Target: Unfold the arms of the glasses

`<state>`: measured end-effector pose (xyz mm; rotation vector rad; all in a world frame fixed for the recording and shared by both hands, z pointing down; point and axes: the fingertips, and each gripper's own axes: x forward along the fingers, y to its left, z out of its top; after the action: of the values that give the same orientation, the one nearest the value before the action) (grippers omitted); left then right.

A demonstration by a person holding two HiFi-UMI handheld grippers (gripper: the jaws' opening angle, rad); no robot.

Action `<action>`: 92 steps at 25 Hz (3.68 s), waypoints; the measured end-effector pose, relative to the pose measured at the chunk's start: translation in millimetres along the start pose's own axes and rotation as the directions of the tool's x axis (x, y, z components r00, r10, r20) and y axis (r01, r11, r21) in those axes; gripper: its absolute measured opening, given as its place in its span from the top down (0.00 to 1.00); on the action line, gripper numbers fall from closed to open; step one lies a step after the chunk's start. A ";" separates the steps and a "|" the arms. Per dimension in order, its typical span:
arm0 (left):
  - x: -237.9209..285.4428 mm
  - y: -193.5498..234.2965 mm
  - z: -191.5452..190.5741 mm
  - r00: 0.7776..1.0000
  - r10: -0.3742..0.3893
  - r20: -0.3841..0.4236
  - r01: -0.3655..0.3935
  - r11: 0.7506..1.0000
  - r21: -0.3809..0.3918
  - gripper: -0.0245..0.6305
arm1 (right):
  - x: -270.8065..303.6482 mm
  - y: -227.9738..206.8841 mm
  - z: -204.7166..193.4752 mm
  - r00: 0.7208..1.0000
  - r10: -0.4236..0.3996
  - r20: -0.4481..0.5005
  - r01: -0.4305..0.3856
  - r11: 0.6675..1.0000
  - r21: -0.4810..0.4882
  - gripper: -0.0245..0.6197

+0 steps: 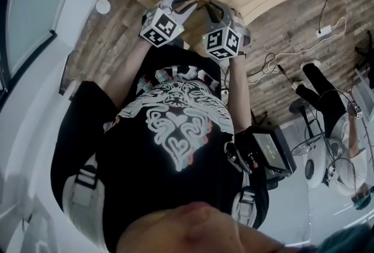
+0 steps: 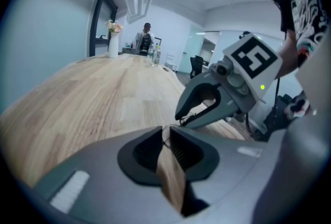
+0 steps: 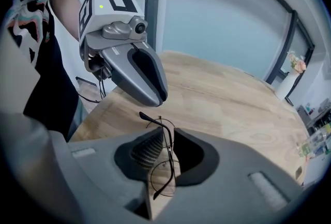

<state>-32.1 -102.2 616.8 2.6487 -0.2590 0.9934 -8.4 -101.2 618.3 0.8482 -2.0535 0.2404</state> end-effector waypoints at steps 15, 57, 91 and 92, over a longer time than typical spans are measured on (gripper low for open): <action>4.9 -0.3 -4.0 0.999 -0.009 -0.054 0.015 0.994 0.109 0.95 | 1.9 0.2 1.0 1.000 0.003 0.018 -0.002 1.000 -0.020 0.96; 44.7 -65.1 -14.1 0.766 -0.376 -0.522 0.613 0.672 0.415 0.89 | -59.3 -16.2 20.8 0.859 -0.035 0.511 -0.202 0.893 0.401 0.96; 32.4 -23.4 39.8 0.875 -0.484 0.030 0.485 0.874 -0.037 0.96 | -77.8 -46.6 -28.6 0.842 -0.175 0.511 -0.183 0.797 0.576 0.96; 30.5 -21.9 42.1 0.876 -0.478 0.056 0.481 0.875 -0.056 0.96 | -80.1 -46.8 -28.8 0.839 -0.182 0.512 -0.183 0.793 0.581 0.96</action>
<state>22.1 -97.8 602.3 2.4826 0.3419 0.7467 71.6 -84.6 565.7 1.4493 -2.5537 0.7801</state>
